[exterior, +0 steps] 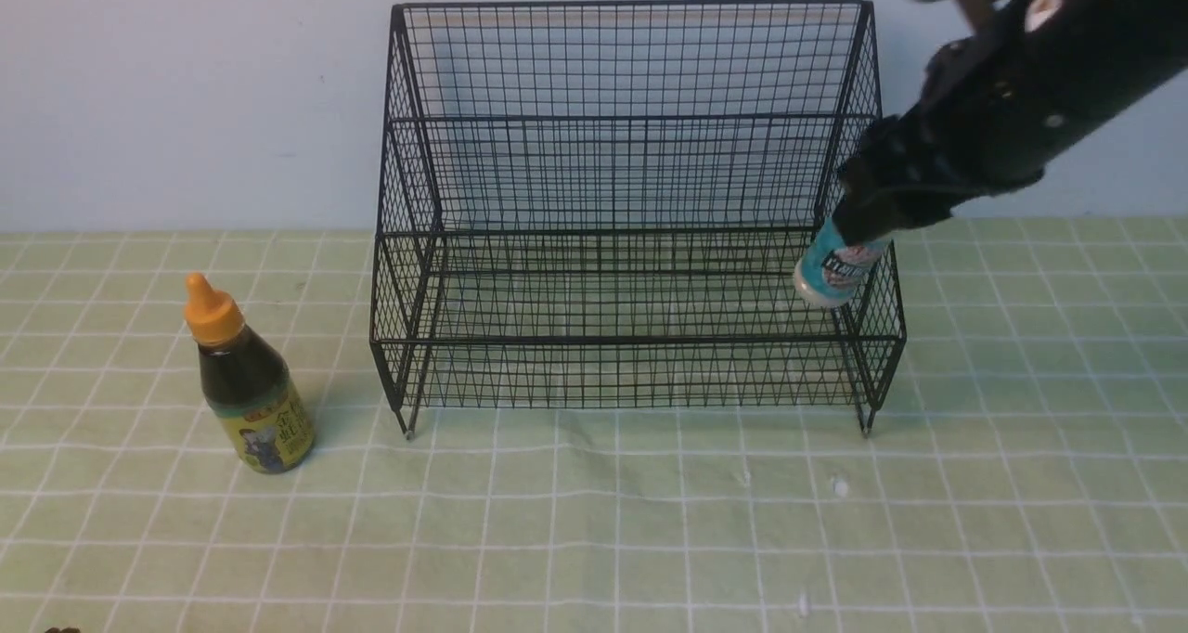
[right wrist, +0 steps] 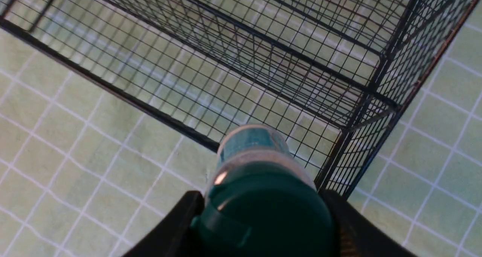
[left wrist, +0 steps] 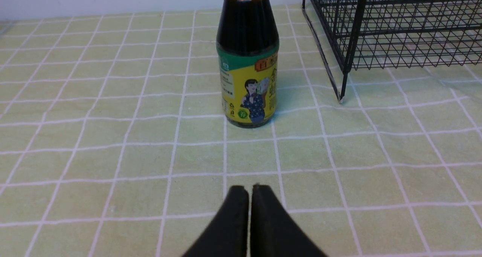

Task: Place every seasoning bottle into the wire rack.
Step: Use the right arm to put the condiment bottle back on the shelf

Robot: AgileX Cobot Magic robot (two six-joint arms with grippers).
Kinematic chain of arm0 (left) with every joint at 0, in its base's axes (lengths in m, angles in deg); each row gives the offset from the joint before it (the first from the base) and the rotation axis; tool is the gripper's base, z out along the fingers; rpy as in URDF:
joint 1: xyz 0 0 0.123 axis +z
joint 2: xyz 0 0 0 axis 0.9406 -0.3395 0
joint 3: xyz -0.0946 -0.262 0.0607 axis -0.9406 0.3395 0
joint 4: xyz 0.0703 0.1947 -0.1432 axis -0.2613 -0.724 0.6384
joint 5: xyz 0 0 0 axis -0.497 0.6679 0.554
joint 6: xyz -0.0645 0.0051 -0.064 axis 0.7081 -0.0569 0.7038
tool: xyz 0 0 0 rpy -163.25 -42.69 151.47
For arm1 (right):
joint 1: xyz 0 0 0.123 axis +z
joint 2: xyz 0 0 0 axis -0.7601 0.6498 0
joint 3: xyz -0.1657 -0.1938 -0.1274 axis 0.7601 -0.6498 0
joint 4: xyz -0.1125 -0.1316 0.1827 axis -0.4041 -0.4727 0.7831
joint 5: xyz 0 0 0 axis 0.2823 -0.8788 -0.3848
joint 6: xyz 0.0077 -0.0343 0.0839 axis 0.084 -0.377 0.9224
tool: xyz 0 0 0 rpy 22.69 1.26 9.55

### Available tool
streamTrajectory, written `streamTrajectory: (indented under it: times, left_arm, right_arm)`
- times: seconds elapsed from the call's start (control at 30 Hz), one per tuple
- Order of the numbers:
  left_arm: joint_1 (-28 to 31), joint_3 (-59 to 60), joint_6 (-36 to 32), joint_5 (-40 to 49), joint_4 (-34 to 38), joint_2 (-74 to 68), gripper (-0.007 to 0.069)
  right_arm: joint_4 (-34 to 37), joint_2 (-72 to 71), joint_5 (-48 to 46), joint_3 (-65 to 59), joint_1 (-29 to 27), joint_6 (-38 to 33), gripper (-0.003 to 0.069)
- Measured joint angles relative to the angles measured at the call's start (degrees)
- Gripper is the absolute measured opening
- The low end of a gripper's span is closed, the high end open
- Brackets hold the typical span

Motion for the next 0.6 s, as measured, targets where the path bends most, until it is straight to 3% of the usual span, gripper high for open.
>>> streamTrajectory:
  times: [0.3, 0.6]
  left_arm:
    - [0.0, 0.0, 0.0, 0.0, 0.0, 0.0, -0.0006]
    - [0.0, 0.0, 0.0, 0.0, 0.0, 0.0, -0.0006]
  right_arm:
    - [-6.9, 10.4, 2.8, 1.1, 2.3, 2.6, 0.0344]
    - [-7.5, 15.1, 5.2, 1.2, 2.4, 3.0, 0.0344]
